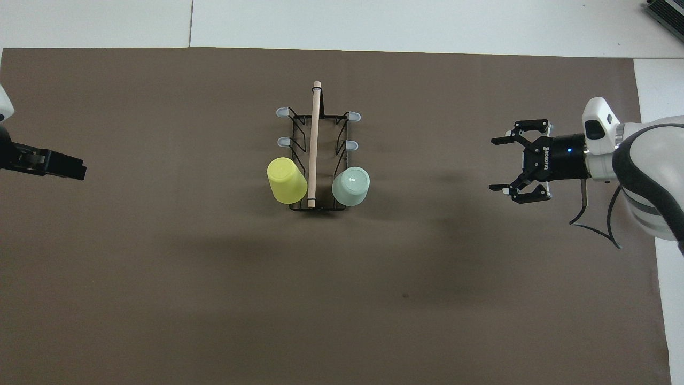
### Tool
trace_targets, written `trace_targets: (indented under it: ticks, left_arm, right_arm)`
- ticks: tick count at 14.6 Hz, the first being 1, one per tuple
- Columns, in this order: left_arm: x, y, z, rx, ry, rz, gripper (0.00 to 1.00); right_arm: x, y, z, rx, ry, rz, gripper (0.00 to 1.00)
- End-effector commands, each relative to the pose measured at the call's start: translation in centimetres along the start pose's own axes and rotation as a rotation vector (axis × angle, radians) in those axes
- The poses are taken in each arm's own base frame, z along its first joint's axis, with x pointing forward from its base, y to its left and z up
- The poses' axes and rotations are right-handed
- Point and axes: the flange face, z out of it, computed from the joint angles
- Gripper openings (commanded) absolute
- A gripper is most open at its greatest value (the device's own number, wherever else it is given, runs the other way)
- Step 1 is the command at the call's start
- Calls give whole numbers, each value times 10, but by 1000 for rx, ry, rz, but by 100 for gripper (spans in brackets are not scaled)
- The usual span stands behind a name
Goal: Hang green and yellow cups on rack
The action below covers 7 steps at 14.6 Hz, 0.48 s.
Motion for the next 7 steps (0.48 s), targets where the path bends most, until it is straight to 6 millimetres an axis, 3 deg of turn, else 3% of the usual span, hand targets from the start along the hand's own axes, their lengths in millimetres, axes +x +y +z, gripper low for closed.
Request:
trace_targets:
  ticks: [1,7]
  left_arm:
    - [-2,-1,-4,14,-6,-4,100]
    - [-2,-1,-4,14,-6,-4,100]
  right_arm:
    - [25,-18,-34,5,-127,70,100]
    - [32,-46,-88,27,-288,300,100]
